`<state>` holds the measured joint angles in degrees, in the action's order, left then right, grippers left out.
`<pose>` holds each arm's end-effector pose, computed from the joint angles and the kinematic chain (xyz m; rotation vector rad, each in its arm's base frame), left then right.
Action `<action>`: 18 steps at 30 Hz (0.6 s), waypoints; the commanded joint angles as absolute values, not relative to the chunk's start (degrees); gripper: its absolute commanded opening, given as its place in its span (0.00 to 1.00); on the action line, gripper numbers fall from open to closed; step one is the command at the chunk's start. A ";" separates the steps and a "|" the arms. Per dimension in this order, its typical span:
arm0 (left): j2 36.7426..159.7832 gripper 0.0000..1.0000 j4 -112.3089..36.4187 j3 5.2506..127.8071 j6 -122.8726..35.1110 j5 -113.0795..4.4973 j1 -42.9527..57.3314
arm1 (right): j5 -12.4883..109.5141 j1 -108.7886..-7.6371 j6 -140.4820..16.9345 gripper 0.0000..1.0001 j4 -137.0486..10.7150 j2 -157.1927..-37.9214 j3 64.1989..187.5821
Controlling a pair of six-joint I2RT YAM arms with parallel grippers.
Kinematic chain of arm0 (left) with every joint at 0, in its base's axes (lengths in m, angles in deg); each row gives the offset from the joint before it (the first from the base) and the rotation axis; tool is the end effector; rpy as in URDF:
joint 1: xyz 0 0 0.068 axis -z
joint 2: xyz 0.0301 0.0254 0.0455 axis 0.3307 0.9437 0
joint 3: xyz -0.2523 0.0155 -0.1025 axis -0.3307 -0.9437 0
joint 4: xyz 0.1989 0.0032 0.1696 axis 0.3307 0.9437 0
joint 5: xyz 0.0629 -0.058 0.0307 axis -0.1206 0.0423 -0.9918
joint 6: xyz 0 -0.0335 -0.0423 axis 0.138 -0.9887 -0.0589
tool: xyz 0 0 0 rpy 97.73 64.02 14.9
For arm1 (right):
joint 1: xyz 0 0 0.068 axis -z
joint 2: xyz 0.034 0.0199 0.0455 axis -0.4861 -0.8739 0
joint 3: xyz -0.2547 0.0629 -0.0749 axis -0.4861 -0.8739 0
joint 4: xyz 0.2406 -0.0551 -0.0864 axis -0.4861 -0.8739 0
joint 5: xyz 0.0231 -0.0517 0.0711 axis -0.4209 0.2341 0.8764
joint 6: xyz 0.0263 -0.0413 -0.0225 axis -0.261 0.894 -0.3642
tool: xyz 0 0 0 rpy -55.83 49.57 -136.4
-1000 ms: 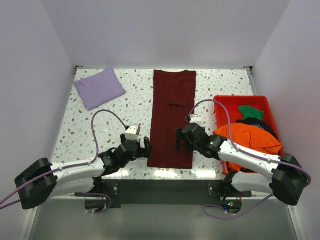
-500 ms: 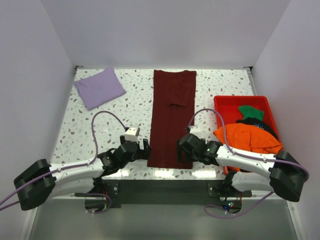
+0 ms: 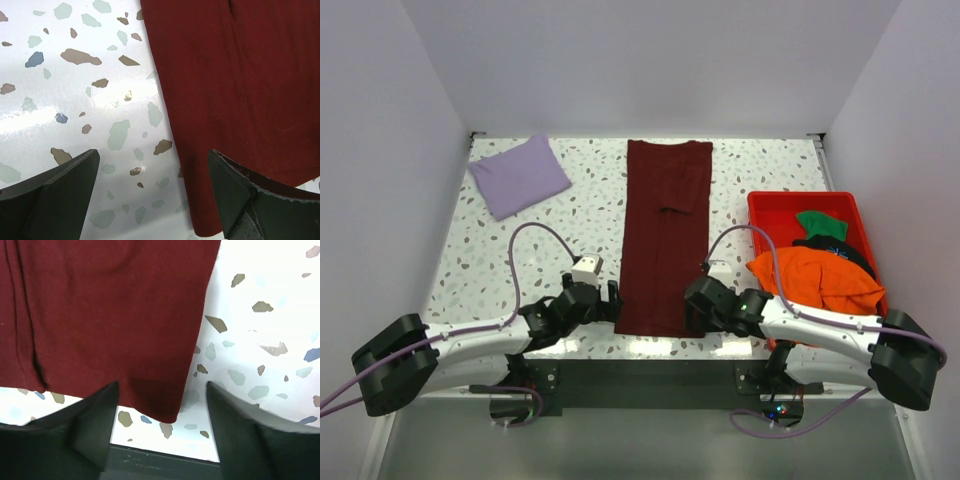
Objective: Fold and stack the t-shirts
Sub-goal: Fold the tshirt
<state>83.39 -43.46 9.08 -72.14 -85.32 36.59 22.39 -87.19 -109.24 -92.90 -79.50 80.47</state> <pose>0.1167 -0.1479 0.1434 0.0948 2.2198 -0.4979 0.1087 0.1531 0.1703 0.0142 2.6059 0.2809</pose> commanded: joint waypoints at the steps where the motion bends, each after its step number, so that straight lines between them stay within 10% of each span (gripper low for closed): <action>1: 83.59 0.94 -44.54 9.83 -71.85 -85.14 36.32 | 22.33 -87.88 -111.74 0.70 -93.68 -78.09 79.52; 18: 82.45 0.92 -43.14 8.16 -73.08 -84.35 36.41 | 25.05 -91.22 -113.93 0.44 -91.66 -79.40 77.77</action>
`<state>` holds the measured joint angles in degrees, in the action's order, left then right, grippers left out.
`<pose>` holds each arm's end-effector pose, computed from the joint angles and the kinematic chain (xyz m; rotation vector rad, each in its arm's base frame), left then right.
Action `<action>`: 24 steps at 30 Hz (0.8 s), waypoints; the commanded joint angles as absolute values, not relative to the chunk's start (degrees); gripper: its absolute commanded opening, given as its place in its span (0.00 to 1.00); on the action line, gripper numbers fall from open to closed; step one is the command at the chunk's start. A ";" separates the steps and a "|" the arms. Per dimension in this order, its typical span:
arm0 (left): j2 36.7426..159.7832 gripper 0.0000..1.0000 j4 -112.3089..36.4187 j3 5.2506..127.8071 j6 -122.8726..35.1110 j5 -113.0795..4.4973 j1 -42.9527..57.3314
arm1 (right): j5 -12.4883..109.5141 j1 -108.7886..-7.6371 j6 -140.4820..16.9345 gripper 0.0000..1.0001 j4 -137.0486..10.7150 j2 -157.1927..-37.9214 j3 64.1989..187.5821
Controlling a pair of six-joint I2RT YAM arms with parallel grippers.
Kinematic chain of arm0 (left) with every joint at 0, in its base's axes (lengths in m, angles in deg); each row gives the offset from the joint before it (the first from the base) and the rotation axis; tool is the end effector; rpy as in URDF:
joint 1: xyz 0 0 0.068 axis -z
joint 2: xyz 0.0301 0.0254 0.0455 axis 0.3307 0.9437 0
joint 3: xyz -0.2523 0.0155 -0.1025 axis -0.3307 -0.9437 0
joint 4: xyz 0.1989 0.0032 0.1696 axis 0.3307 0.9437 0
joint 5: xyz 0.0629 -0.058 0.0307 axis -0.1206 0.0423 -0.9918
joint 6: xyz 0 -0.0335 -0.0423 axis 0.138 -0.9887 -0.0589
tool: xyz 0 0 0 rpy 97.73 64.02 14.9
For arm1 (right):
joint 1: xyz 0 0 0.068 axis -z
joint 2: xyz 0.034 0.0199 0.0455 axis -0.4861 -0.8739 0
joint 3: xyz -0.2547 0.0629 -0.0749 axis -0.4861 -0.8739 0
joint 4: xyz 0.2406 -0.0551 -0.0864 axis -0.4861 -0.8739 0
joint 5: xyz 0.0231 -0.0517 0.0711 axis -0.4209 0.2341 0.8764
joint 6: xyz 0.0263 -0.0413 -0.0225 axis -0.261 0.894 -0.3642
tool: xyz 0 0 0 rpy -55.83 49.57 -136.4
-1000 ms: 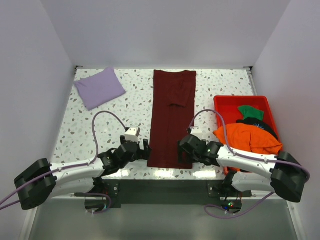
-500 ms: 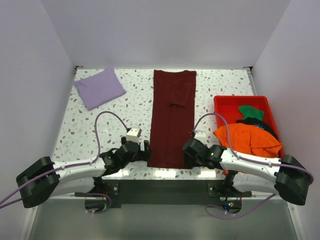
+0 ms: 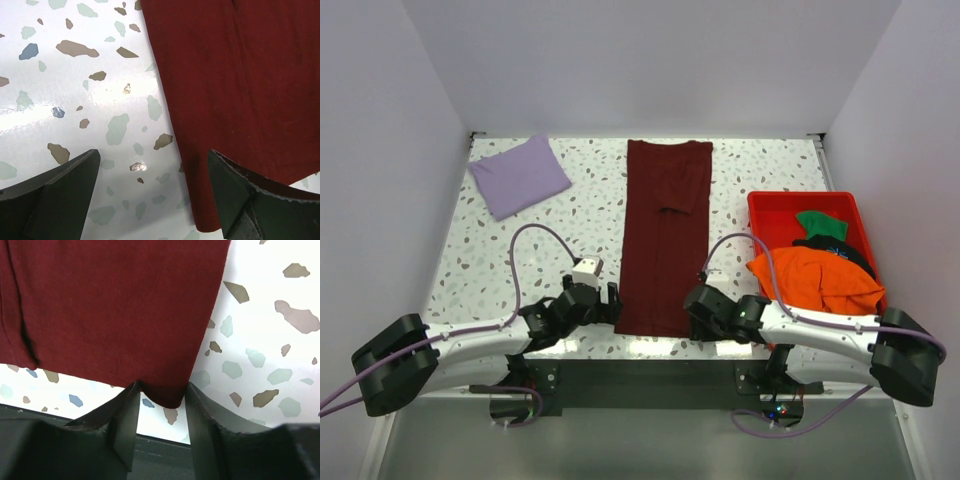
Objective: Fold and stack the t-shirts
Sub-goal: Fold the tshirt
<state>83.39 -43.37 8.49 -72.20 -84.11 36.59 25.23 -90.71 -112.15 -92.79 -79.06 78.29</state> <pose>0.1150 -0.1466 0.1400 0.1094 2.2386 -0.5074 0.0943 0.1542 0.1604 -0.0213 2.6687 0.3274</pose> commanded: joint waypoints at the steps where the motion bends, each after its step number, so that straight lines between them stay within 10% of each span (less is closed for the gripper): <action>1: 82.53 0.92 -43.22 8.07 -73.08 -84.35 36.41 | 24.79 -91.31 -113.85 0.43 -91.66 -79.67 77.85; 24: 87.98 0.74 -41.38 11.94 -73.78 -84.53 42.56 | 23.12 -91.49 -113.85 0.08 -88.15 -81.61 75.75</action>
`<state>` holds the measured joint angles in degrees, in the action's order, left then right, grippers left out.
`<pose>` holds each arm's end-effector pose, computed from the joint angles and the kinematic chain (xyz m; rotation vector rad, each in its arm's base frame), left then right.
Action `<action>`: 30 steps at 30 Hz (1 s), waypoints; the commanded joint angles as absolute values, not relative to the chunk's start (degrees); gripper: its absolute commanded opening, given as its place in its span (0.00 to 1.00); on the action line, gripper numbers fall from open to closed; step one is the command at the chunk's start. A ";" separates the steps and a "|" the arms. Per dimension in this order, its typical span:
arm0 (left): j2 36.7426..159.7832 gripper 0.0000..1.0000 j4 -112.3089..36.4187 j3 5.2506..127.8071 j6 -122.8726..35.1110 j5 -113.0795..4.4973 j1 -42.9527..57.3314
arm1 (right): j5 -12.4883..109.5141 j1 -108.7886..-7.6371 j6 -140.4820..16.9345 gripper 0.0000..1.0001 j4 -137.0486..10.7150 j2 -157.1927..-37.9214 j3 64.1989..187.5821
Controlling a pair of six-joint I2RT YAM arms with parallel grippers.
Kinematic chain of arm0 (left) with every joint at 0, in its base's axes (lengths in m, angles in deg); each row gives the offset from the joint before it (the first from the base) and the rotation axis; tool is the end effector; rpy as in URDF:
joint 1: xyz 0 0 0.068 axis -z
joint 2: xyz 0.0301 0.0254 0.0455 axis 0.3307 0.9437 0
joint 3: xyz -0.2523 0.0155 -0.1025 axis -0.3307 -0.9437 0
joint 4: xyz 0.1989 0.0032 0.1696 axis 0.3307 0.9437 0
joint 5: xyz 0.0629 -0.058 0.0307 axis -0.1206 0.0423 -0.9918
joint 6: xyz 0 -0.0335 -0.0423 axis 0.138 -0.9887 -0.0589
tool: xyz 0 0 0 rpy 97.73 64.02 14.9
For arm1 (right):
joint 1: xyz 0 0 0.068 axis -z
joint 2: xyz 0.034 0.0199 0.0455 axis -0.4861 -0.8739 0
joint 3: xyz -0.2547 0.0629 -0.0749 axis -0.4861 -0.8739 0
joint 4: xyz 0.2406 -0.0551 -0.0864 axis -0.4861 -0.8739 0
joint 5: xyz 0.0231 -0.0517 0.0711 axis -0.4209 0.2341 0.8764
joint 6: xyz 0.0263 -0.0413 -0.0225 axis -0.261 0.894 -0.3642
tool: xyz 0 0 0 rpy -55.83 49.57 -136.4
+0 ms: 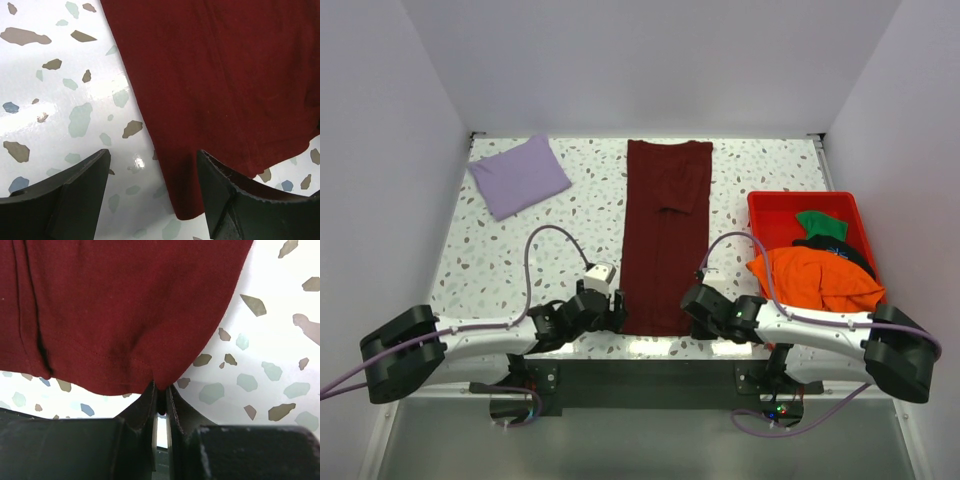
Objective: Fold and stack the t-shirts
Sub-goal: Fold the tshirt
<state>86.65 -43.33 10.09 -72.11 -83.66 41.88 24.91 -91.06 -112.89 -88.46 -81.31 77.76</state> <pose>0.1043 -0.1631 0.1384 0.2298 2.2666 -0.5372 0.0969 0.1611 0.1550 -0.0051 2.6495 0.3597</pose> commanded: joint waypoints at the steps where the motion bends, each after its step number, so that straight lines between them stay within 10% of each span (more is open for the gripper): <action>1: 88.51 0.72 -41.38 12.02 -74.13 -84.35 42.65 | 23.03 -91.40 -113.85 0.08 -88.15 -81.43 75.66; 30: 84.29 0.43 -36.02 10.97 -83.10 -81.98 48.28 | 22.24 -91.49 -114.02 0.08 -89.11 -77.30 73.72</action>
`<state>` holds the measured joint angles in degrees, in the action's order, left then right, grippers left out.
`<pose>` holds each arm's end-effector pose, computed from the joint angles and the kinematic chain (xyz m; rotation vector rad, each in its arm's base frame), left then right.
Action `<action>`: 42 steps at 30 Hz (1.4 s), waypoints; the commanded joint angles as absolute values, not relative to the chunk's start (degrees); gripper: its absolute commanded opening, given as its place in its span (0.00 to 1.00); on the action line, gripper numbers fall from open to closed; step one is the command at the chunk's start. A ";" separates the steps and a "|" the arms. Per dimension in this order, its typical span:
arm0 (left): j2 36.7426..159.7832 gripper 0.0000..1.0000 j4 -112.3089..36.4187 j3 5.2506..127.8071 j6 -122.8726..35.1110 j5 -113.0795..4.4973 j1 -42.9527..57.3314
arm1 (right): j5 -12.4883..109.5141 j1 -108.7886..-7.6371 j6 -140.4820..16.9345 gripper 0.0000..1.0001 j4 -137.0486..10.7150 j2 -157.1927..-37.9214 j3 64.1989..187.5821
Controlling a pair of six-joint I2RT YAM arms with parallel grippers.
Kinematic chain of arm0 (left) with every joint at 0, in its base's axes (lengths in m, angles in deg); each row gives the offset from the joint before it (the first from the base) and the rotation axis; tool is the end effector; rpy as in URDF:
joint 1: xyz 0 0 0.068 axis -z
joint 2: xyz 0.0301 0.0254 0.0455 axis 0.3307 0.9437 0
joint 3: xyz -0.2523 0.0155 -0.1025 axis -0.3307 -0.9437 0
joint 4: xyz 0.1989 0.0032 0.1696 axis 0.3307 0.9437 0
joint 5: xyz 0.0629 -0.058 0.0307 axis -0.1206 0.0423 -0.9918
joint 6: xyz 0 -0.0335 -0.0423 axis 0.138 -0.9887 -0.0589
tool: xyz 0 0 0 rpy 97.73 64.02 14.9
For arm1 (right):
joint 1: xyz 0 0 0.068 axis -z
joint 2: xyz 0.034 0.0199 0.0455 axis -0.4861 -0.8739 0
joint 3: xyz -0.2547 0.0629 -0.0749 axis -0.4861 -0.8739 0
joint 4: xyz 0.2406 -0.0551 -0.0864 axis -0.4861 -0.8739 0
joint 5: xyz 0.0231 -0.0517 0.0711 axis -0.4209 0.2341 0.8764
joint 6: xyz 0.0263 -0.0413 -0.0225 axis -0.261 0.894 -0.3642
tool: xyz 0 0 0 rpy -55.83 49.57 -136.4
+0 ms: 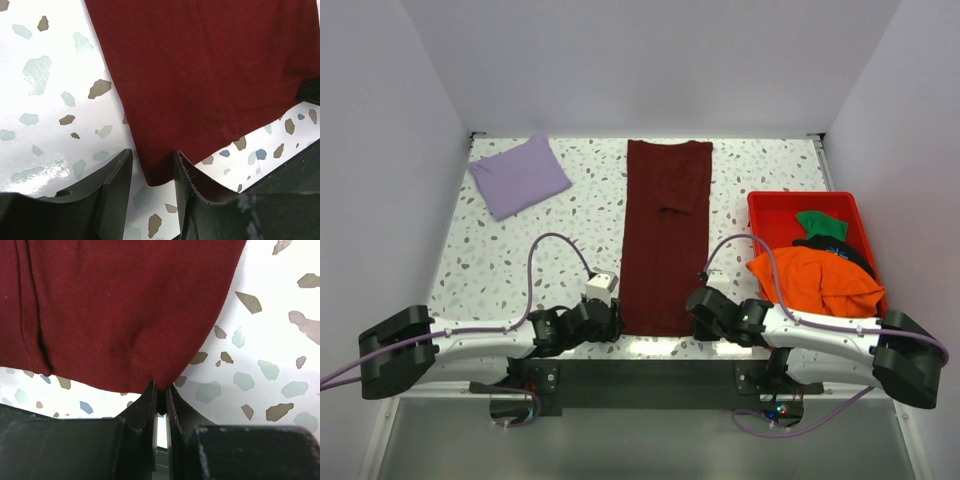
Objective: Fold and stack the t-shirts
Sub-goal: Fold the tshirt
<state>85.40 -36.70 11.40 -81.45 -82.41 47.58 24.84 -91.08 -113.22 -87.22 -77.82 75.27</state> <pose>0.0854 -0.1693 0.1395 0.1942 2.3684 -0.6205 0.0928 0.1533 0.1537 0.0101 2.6244 0.4046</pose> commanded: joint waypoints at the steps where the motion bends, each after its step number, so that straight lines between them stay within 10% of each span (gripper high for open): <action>1: 84.38 0.43 -36.10 10.88 -83.19 -81.98 48.45 | 22.15 -91.40 -114.02 0.08 -89.03 -77.12 73.64; 15: 86.14 0.29 -39.09 10.62 -83.19 -80.48 49.60 | 22.06 -91.40 -113.93 0.08 -87.80 -76.59 72.32; 22: 88.33 0.00 -41.90 10.27 -82.84 -80.22 49.86 | 22.24 -91.40 -114.02 0.08 -87.71 -75.63 71.70; 42: 86.23 0.00 -46.30 9.74 -81.70 -87.77 49.86 | 20.13 -91.40 -113.93 0.04 -90.78 -72.99 72.75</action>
